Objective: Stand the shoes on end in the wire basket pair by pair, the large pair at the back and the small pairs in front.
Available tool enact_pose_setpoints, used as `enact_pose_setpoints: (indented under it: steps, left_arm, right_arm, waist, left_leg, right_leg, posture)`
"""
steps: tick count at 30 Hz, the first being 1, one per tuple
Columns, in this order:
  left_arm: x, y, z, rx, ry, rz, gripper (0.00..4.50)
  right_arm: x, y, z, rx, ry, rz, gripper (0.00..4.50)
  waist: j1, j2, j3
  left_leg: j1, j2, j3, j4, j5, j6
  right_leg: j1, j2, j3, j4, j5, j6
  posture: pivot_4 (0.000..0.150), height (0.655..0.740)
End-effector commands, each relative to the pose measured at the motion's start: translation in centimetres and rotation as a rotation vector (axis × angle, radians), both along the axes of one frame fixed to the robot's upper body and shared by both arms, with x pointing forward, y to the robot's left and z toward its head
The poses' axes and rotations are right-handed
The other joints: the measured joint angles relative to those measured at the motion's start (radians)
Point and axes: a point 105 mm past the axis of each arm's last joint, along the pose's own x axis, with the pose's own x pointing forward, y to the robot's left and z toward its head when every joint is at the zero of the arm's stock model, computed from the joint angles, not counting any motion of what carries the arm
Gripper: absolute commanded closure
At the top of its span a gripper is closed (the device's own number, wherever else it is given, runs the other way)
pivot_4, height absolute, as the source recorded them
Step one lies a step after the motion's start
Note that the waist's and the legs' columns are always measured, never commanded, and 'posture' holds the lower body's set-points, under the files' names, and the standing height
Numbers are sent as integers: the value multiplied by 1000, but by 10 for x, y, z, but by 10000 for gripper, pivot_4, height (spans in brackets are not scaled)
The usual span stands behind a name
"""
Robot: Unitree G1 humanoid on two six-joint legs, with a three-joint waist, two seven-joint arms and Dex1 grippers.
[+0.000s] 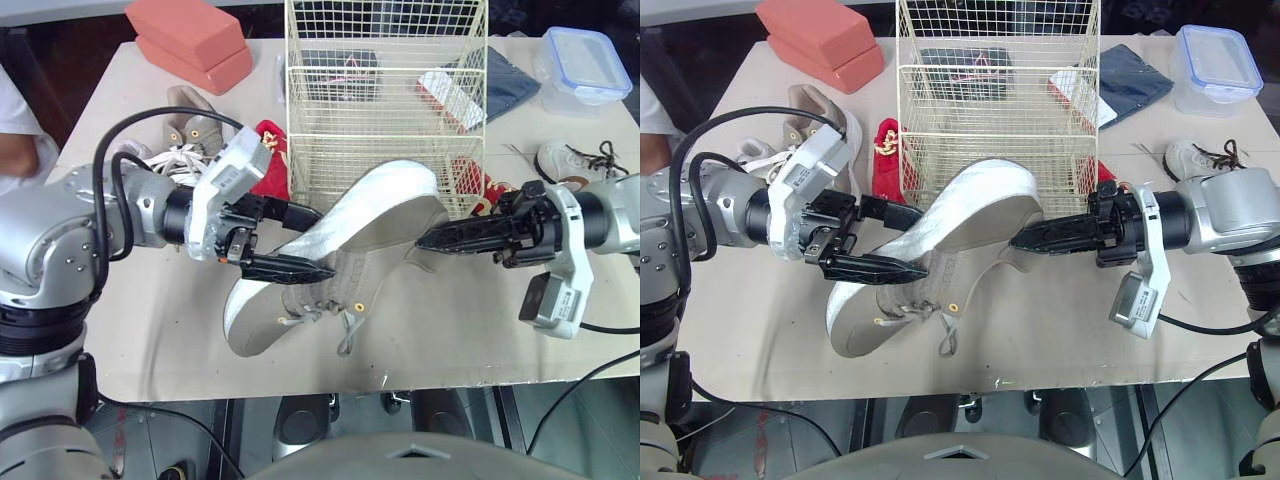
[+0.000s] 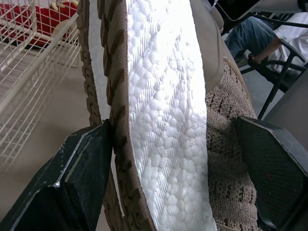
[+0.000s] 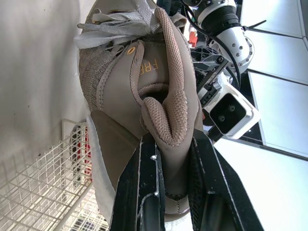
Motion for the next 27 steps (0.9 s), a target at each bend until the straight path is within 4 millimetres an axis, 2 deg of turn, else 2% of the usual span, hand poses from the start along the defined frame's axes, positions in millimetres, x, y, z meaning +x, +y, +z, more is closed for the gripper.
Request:
enact_pose_setpoints:
  steps: [1, 10, 12, 13, 14, 17, 21, 27]
  left_arm:
    - [-14, -4, -1, 23, 4, -69, 1364]
    - [-15, -7, -12, 63, 4, -81, 1364]
    - [-15, -8, -15, 71, 10, -82, 10336]
    - [-14, -8, -17, 79, 10, -78, 12010]
    - [-13, -8, -19, 85, 8, -75, 16231]
    - [-8, -6, -24, 120, -2, -51, 23813]
    - [-7, -5, -28, 129, -8, -49, 26429]
    - [-2, -4, -25, 111, -55, -39, 26592]
  right_arm:
    - [5, -1, 28, 120, -20, -22, 45000]
    - [13, -1, 30, 140, -11, -52, 45000]
    - [14, -1, 32, 150, -20, -55, 45000]
    - [14, -1, 33, 155, -23, -56, 45000]
    - [14, -1, 34, 159, -26, -56, 45000]
    - [15, -1, 37, 173, -30, -54, 45000]
    - [15, -2, 41, 192, -27, -58, 45000]
    - [20, -2, 49, 233, 25, -74, 45000]
  waist:
    - [0, 0, 0]
    - [0, 0, 0]
    - [0, 0, 0]
    - [0, 0, 0]
    - [0, 0, 0]
    - [0, 0, 0]
    - [-1, 0, 0]
    - [-1, 0, 0]
  left_leg:
    - [0, 0, 0, 0, 0, 0]
    - [0, 0, 0, 0, 0, 0]
    - [0, 0, 0, 0, 0, 0]
    - [0, 0, 0, 0, 0, 0]
    - [0, 0, 0, 0, 0, 0]
    - [0, 0, 0, 0, 0, 0]
    - [0, 0, 0, 0, 0, 0]
    - [0, 0, 0, 0, 0, 0]
  right_leg:
    - [0, 0, 0, 0, 0, 0]
    - [0, 0, 0, 0, 0, 0]
    - [0, 0, 0, 0, 0, 0]
    - [0, 0, 0, 0, 0, 0]
    - [0, 0, 0, 0, 0, 0]
    - [0, 0, 0, 0, 0, 0]
    - [0, 0, 0, 0, 0, 0]
    - [0, 0, 0, 0, 0, 0]
  posture:
    - [1500, 6860]
    - [1500, 6860]
    - [1500, 6860]
    - [1500, 6860]
    - [1500, 6860]
    - [1500, 6860]
    - [1500, 6860]
    - [1500, 6860]
